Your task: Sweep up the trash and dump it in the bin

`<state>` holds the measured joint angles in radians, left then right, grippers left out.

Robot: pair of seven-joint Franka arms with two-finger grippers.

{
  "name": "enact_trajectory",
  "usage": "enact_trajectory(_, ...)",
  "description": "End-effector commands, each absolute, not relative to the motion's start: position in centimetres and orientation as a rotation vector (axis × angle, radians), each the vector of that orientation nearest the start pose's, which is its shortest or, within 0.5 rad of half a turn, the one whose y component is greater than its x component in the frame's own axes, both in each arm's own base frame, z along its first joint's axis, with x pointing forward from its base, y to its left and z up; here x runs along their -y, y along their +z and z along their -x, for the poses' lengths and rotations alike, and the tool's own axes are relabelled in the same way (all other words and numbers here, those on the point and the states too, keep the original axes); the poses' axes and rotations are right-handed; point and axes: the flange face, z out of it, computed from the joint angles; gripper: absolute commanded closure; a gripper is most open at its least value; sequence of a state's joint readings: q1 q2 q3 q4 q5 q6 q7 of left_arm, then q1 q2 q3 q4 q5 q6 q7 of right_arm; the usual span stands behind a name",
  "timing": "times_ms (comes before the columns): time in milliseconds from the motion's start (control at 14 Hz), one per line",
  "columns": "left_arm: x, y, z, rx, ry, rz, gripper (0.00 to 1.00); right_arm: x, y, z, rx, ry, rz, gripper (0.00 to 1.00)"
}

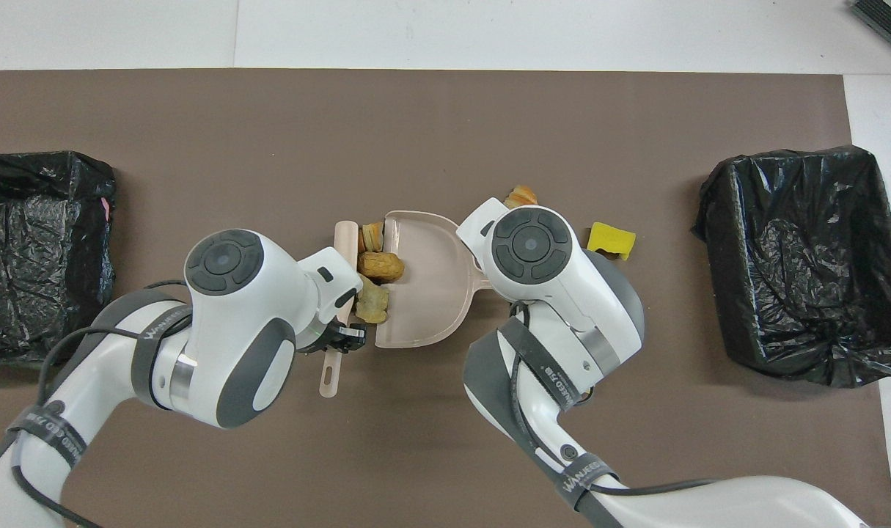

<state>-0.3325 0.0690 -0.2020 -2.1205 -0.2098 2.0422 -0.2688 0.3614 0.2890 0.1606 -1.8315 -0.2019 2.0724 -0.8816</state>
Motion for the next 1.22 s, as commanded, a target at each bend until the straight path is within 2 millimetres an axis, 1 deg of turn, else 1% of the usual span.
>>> enact_trajectory(0,30.1,38.6,-44.0,-0.235,0.332,3.273,1.00,-30.6,36.2,-55.0,2.192,0.044,2.404,1.00)
enact_trajectory(143,31.1,41.6,-45.1,-0.112,0.294,3.304,1.00,-30.6,36.2,-54.9,2.192,0.049,2.404,1.00)
enact_trajectory(215,31.0,42.8,-45.3,-0.105,0.322,3.298,1.00,-30.5,36.2,-54.9,2.190,0.052,2.405,1.00)
enact_trajectory(286,30.4,43.8,-45.7,-0.093,0.337,3.296,1.00,-30.6,36.2,-54.9,2.191,0.054,2.404,1.00)
enact_trajectory(358,29.2,45.1,-46.3,-0.067,0.332,3.301,1.00,-30.4,36.1,-54.9,2.188,0.064,2.405,1.00)
enact_trajectory(429,27.3,46.2,-47.6,-0.007,0.314,3.306,1.00,-30.4,36.1,-54.9,2.186,0.066,2.407,1.00)
enact_trajectory(572,25.0,48.2,-49.4,0.028,0.283,3.296,1.00,-30.4,36.1,-54.9,2.185,0.067,2.409,1.00)
enact_trajectory(644,23.6,48.7,-50.4,0.034,0.237,3.270,1.00,-30.4,36.2,-54.9,2.187,0.069,2.406,1.00)
enact_trajectory(787,21.5,48.9,-51.9,0.019,0.174,3.235,1.00,-29.7,36.8,-55.3,2.181,0.059,2.414,1.00)
enact_trajectory(859,19.8,48.9,-52.6,0.021,0.165,3.236,1.00,-29.6,37.1,-55.5,2.185,0.048,2.412,1.00)
enact_trajectory(930,18.0,48.5,-53.2,0.012,0.166,3.238,1.00,-29.4,37.4,-55.6,2.177,0.040,2.415,1.00)
enact_trajectory(1073,13.9,47.8,-54.0,0.007,0.172,3.242,1.00,-28.9,38.0,-56.0,2.151,0.005,2.436,1.00)
enact_trajectory(1145,12.9,47.3,-54.0,0.006,0.181,3.240,1.00,-28.6,38.6,-56.1,2.132,-0.014,2.444,1.00)
